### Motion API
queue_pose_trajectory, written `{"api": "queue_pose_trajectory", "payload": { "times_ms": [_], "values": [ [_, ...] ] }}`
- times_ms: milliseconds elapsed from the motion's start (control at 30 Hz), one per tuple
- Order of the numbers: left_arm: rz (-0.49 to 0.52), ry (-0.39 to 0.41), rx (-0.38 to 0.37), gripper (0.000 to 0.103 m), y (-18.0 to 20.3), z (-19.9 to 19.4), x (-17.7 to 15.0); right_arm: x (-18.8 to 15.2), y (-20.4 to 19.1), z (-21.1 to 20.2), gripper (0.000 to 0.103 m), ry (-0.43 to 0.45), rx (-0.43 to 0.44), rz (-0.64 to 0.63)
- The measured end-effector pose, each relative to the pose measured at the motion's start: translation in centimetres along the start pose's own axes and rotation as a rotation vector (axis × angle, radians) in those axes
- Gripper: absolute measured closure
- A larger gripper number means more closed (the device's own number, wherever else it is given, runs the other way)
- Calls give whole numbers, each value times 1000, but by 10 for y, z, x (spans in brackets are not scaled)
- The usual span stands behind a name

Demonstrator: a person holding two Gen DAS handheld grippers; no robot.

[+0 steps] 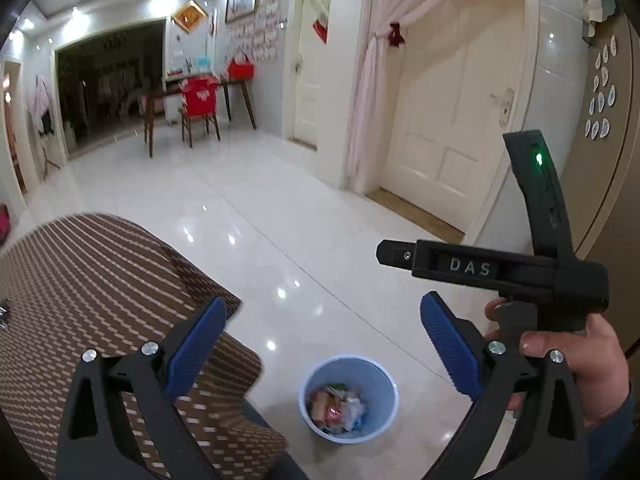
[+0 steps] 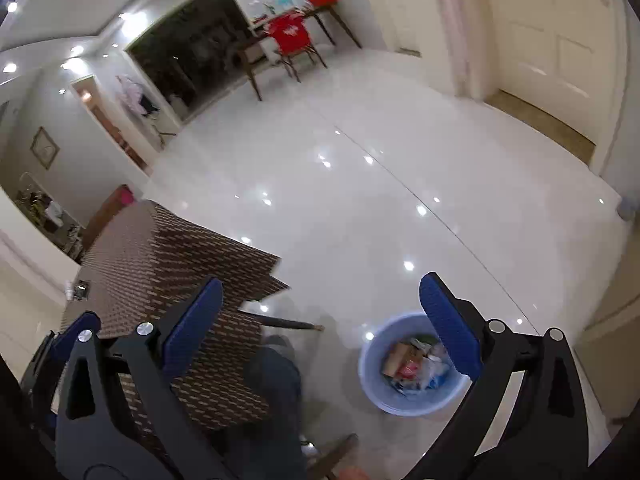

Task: Collect trash
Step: 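Move both tools back over the table toward the bottle and dark wrapper, then grasp the white bottle with the left tool while the right tool grasps the dark wrapper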

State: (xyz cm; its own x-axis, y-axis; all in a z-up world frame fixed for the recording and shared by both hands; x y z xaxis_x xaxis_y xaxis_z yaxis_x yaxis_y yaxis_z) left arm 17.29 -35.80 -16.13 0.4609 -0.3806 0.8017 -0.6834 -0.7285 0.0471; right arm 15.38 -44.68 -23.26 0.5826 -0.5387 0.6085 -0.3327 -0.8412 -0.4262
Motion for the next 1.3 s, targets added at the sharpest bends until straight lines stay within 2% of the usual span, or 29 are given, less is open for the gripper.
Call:
{"api": "queue_pose_trajectory", "payload": {
  "times_ms": [133,267,433,567,667,800,933,1100,1300],
  "values": [
    [11,89,84,7,-34,-32,13,15,-51,-6,6,26,51,-66],
    [-30,146,169,7,-84,-61,25,26,-111,-6,6,38,132,-125],
    [-72,139,351,7,-170,-90,27,28,-204,17,6,13,211,-250],
    [-147,136,384,7,-228,-112,26,20,-271,36,6,-4,282,-332],
    [-206,125,458,7,-282,-129,18,6,-324,55,6,-24,310,-435],
    [-294,111,507,7,-340,-148,4,-19,-386,88,6,-85,346,-571],
    [-359,104,553,7,-391,-165,-16,-47,-424,120,6,-171,370,-649],
    [-393,80,655,7,-445,-176,-42,-82,-463,151,6,-259,420,-750],
    [-448,35,710,7,-493,-178,-68,-120,-495,189,7,-323,390,-945]
  ]
}}
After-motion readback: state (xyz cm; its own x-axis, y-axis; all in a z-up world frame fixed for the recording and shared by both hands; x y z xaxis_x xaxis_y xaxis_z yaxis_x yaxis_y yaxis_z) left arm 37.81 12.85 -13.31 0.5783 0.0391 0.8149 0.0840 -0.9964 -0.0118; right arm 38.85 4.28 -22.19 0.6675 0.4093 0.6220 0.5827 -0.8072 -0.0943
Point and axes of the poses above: each gripper's, at about its wrist camera, not at the fingertips, and z roughly the way its jaws point, y to its right, x to its top, the point moved 10 cm from there along z, roughly the way its jaws point, and after that the axes turned 1 degree about x, right-handed, at the moved point
